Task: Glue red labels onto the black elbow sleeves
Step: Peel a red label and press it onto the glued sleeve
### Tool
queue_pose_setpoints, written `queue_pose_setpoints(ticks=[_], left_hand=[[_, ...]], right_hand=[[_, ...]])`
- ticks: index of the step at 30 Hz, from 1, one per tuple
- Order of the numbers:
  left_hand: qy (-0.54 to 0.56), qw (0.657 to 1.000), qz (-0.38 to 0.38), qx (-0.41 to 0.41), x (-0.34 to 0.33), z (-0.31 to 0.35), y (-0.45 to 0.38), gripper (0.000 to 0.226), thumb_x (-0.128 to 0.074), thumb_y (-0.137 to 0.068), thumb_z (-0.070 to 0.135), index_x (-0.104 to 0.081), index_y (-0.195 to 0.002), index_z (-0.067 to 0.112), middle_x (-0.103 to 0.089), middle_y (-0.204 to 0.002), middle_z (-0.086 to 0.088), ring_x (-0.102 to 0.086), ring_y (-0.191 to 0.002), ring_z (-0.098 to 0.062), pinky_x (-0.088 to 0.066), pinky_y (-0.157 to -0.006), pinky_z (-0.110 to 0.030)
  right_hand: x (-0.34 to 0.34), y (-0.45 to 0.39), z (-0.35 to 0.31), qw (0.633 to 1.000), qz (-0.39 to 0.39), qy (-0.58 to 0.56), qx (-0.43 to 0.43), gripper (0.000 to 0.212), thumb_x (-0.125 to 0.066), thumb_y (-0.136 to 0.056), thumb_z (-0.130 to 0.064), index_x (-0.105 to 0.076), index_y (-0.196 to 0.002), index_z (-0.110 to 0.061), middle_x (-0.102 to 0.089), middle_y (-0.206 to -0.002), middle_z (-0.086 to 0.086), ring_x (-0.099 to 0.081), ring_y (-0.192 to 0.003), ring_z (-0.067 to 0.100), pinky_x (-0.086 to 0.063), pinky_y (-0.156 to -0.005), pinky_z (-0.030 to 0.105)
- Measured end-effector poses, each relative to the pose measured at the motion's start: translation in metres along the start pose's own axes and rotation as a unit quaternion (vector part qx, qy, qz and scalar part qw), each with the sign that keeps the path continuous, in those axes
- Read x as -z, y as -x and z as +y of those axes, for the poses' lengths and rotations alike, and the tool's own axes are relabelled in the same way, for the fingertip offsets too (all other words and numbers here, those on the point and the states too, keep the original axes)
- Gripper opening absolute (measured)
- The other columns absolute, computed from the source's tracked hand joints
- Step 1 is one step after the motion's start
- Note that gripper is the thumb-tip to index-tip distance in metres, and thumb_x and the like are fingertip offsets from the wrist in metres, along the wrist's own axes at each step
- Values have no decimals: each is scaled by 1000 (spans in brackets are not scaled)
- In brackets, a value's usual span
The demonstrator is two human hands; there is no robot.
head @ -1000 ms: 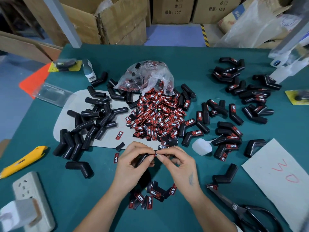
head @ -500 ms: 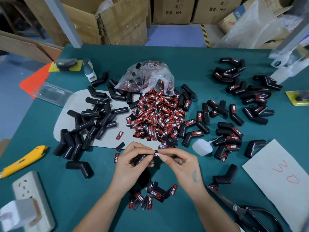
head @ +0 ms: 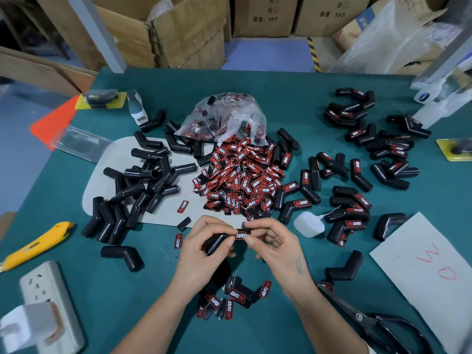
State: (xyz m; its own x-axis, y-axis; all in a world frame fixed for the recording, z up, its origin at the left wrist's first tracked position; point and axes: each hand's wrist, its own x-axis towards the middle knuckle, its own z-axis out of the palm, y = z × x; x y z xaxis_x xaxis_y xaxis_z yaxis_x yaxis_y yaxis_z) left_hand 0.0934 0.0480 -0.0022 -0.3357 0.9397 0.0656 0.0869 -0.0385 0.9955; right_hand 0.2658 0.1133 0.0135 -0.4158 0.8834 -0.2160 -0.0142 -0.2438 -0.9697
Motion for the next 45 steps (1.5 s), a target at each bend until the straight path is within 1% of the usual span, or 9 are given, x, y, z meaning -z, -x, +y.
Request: queue_pose_setpoints(ticks=[4, 13, 16, 22, 30, 33, 37, 42, 45], left_hand=[[-5, 1000, -2, -15, 1, 0, 1, 13, -73, -92, 23, -81, -102, 27, -62, -104, 0, -69, -85, -26, -64, -69, -33], [-51, 993, 29, -101, 0, 1, 3, 12, -77, -91, 18, -82, -102, 19, -68, -109, 4, -73, -93, -26, -64, -76, -38], [-67, 992, 32, -106, 0, 1, 3, 12, -77, -90, 18, -83, -100, 17, -69, -108, 5, -73, -95, -24, -63, -79, -42], [-78, 988, 49, -125, -4, 5, 5, 16, -77, -90, 19, -81, -105, 23, -71, -110, 10, -71, -104, -15, -53, -95, -24], [-66, 988, 61, -128, -4, 4, 9, 12, -74, -93, 18, -80, -101, 25, -66, -114, 5, -70, -98, -24, -63, -76, -50], [-58, 986, 57, -143, -5, 6, 9, 12, -75, -93, 14, -79, -101, 21, -67, -113, 3, -71, -95, -22, -64, -76, -41], [-86, 985, 42, -140, -3, 6, 5, 12, -75, -91, 15, -77, -99, 23, -66, -110, 3, -69, -102, -17, -52, -91, -26], [-90, 987, 21, -130, -5, 6, 2, 9, -75, -91, 18, -77, -97, 25, -64, -106, 4, -67, -101, -16, -48, -93, -21], [-73, 993, 21, -94, -4, 4, 0, 7, -75, -92, 21, -76, -97, 25, -65, -106, 4, -67, -103, -19, -48, -96, -22]], right_hand=[[0, 0, -1, 1000, 1, 2, 17, 32, -79, -92, -4, -77, -104, -34, -68, -81, -9, -62, -80, 4, -51, -75, 21], [-4, 5, -4, 998, -4, 30, 56, 23, -79, -91, -17, -78, -101, -37, -74, -99, -5, -67, -88, 9, -54, -76, 24], [-5, 6, -1, 996, 14, 49, 75, 28, -80, -91, -10, -78, -98, -37, -75, -98, -3, -69, -89, 13, -55, -77, 26], [-4, 6, 1, 995, 40, 30, 86, 22, -81, -88, -18, -75, -99, -36, -74, -97, -1, -67, -91, 11, -52, -78, 19], [-5, 7, 1, 991, 57, 42, 111, 13, -82, -86, -34, -73, -94, -38, -74, -93, -3, -68, -86, 10, -52, -77, 19], [-4, 8, 2, 988, 65, 51, 130, 15, -82, -86, -35, -70, -93, -39, -73, -92, -6, -68, -86, 13, -53, -78, 22], [-5, 7, 1, 986, 73, 71, 134, 17, -82, -85, -35, -68, -93, -42, -72, -90, -9, -69, -87, 12, -52, -77, 20], [-7, 8, -3, 993, 52, 52, 93, 20, -83, -81, -39, -71, -97, -43, -76, -93, -6, -71, -89, 8, -52, -79, 19], [-4, 6, -3, 999, 21, 3, 39, 22, -84, -84, -29, -73, -101, -37, -78, -92, 2, -72, -92, 12, -53, -86, 27]])
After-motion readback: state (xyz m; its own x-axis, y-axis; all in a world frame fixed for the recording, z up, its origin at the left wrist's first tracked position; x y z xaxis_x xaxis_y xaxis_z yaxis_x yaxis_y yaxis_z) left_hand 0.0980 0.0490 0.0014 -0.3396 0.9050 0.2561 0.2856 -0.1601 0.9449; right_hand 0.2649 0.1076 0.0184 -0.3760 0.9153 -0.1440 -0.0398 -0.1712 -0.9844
